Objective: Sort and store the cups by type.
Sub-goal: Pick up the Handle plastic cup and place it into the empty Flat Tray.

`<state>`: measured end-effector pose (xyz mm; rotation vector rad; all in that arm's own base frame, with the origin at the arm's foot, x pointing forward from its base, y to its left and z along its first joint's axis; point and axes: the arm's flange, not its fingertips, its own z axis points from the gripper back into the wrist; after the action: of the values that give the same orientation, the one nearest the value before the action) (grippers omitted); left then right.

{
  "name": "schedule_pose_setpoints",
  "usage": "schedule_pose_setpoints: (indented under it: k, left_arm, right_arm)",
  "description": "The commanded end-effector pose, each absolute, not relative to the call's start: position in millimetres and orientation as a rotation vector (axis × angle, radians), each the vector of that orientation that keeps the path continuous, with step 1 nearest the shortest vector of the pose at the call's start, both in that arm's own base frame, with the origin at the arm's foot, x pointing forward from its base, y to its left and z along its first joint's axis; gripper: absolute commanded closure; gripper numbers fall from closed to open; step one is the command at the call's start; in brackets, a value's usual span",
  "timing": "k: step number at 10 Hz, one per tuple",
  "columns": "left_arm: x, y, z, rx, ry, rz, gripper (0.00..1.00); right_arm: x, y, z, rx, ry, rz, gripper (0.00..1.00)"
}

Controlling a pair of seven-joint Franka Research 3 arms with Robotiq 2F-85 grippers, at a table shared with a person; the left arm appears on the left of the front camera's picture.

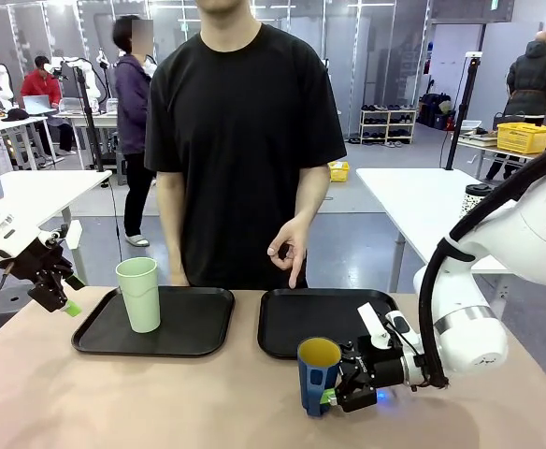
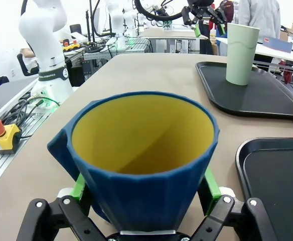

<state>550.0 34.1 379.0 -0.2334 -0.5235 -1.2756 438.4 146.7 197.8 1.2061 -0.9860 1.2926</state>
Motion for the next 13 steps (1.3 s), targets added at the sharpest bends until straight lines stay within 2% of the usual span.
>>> schedule_pose_setpoints:
  k: [1,2,3,4,5,6,7,8,13]
  left_arm:
    - [553,37,379,-0.259,-0.553,-1.293,0.0]
    - [553,37,379,-0.259,-0.553,-1.293,0.0]
    - [553,37,379,-0.259,-0.553,-1.293,0.0]
    - [553,37,379,-0.259,-0.553,-1.293,0.0]
    - [553,37,379,-0.259,-0.553,-1.293,0.0]
    - [553,37,379,-0.259,-0.553,-1.293,0.0]
    - [553,37,379,-0.259,-0.553,-1.293,0.0]
    - [553,37,379,-0.259,-0.553,-1.293,0.0]
    - [553,37,379,-0.259,-0.553,-1.293,0.0]
  right_arm:
    - [439,151,196,1.2,-1.01,1.298,0.0]
    - [438,149,196,1.188,-0.991,1.304,0.0]
    - [437,147,197,1.179,-1.005,1.302,0.19]
    - [436,146,197,1.189,-1.01,1.297,0.19]
    - [435,147,197,1.19,-0.999,1.304,0.37]
    - [434,147,196,1.19,-0.997,1.308,0.24]
    - [434,147,197,1.187,-1.0,1.306,0.56]
    - [433,151,208,1.184,-0.987,1.281,0.34]
    - [435,152,285,1.111,-0.98,1.359,0.34]
